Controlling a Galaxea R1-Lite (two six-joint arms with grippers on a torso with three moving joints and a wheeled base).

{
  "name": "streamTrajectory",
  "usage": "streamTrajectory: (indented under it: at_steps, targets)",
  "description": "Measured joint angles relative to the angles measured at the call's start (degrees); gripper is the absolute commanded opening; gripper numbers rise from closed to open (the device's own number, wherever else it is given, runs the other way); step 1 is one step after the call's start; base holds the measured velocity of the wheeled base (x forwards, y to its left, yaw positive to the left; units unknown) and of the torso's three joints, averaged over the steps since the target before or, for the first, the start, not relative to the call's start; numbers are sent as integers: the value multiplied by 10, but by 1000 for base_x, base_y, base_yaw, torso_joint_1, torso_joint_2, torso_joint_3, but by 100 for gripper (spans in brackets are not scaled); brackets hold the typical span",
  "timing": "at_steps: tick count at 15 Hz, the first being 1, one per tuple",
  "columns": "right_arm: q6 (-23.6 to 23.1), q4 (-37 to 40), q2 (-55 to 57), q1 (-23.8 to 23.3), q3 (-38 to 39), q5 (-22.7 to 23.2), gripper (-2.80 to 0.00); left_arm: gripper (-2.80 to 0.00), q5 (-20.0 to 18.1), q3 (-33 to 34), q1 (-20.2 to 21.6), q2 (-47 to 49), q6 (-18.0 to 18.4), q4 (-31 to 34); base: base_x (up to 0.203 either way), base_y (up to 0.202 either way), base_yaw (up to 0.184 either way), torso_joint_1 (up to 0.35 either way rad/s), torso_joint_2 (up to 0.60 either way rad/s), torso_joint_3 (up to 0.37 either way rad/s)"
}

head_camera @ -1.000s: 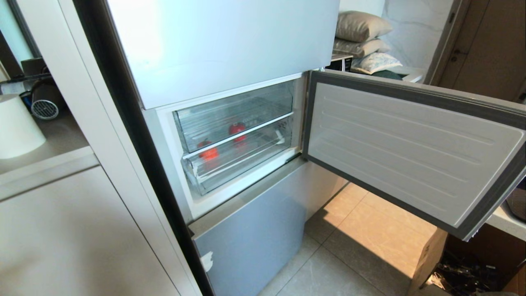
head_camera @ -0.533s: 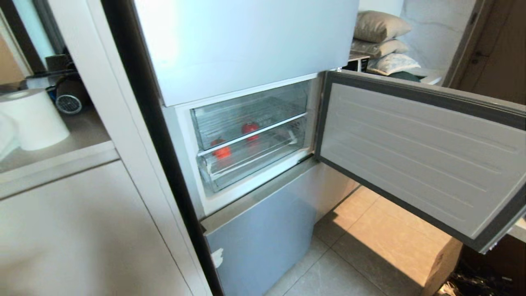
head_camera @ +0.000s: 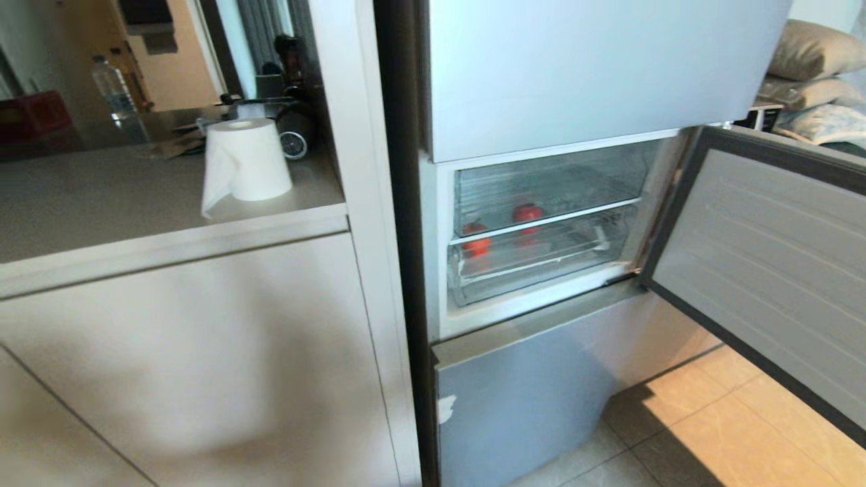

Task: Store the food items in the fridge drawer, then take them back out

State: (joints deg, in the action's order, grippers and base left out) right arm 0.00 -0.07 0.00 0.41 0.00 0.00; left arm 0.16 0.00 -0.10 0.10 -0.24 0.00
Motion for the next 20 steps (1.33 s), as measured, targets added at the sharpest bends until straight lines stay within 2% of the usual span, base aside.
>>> streamTrajectory:
  at_steps: [10,15,17,20]
  targets:
    - [0,0,0,0,0,0,-280,-280,0,0,0,0,0,0,1,-7,163,3,2,2]
    - [-56,5,2,0,-2,21,-280,-280,0,0,0,0,0,0,0,0,0,0,0,0]
    - [-52,11,25,0,-28,24,-280,-280,0,0,1,0,0,0,0,0,0,0,0,0]
    - [-23,9,131,0,-97,32,-280,-280,0,0,0,0,0,0,0,0,0,0,0,0]
